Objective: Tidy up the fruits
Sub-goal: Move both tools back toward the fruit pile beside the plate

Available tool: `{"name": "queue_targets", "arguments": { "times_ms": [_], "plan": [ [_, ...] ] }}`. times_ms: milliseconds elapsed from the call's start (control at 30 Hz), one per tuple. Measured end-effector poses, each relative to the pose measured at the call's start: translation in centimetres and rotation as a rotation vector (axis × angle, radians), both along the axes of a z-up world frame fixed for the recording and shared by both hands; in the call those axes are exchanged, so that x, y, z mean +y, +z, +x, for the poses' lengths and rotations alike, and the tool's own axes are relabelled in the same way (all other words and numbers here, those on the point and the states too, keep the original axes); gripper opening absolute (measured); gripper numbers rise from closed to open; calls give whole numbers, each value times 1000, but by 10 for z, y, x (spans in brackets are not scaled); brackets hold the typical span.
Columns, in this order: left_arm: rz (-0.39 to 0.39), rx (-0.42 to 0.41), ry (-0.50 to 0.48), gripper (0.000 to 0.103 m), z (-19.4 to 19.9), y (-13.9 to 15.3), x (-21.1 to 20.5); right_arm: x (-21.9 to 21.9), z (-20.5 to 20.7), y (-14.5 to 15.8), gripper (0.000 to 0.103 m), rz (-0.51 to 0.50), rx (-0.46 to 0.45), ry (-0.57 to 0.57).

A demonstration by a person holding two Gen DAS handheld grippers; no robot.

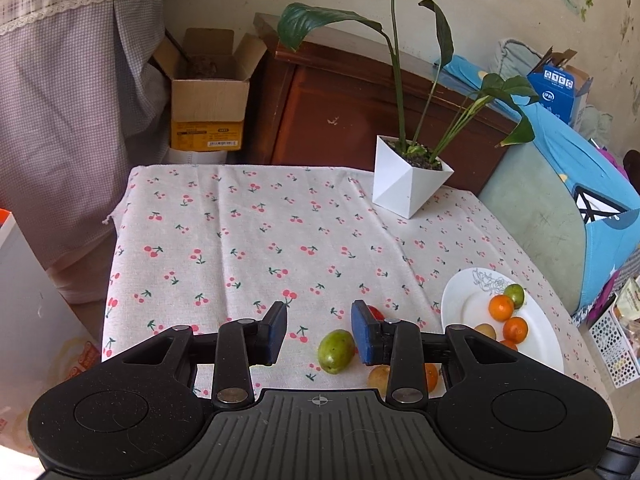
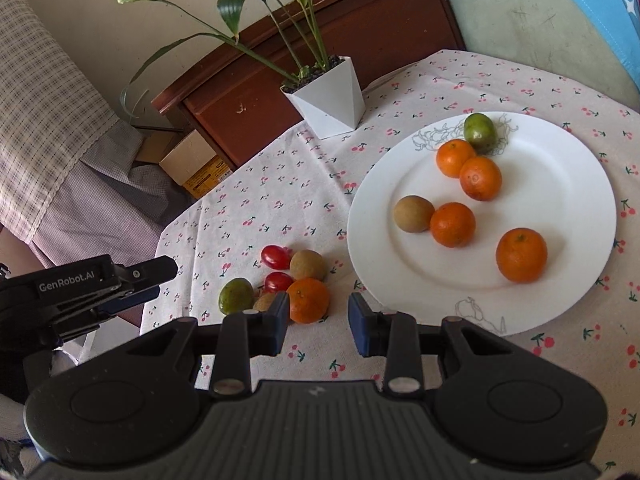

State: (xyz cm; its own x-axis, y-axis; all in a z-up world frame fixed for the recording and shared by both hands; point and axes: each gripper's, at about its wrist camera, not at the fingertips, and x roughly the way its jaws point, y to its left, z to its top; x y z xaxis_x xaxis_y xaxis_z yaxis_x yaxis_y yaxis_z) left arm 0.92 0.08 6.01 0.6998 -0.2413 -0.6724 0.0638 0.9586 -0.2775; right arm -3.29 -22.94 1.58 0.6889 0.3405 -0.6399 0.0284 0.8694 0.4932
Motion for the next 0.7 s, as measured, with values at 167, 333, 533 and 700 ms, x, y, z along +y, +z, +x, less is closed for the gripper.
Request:
{"name": "queue_targets", "arguments": {
  "times_ms": [167,333,533,700],
  "plan": [
    [-5,19,-10,33,0,-9,1,9,7,-5,34,-24,6,2],
    [-3,29,-22,33,1,-16,0,9,14,-11,34,-26,14,-24],
    [-12,47,-31,33,4,-25,-3,17,22,-13,34,-5,20,-18],
    [-16,46,-52,33,5,-28,-6,23,25,-17,34,4,31,-4]
  ]
}}
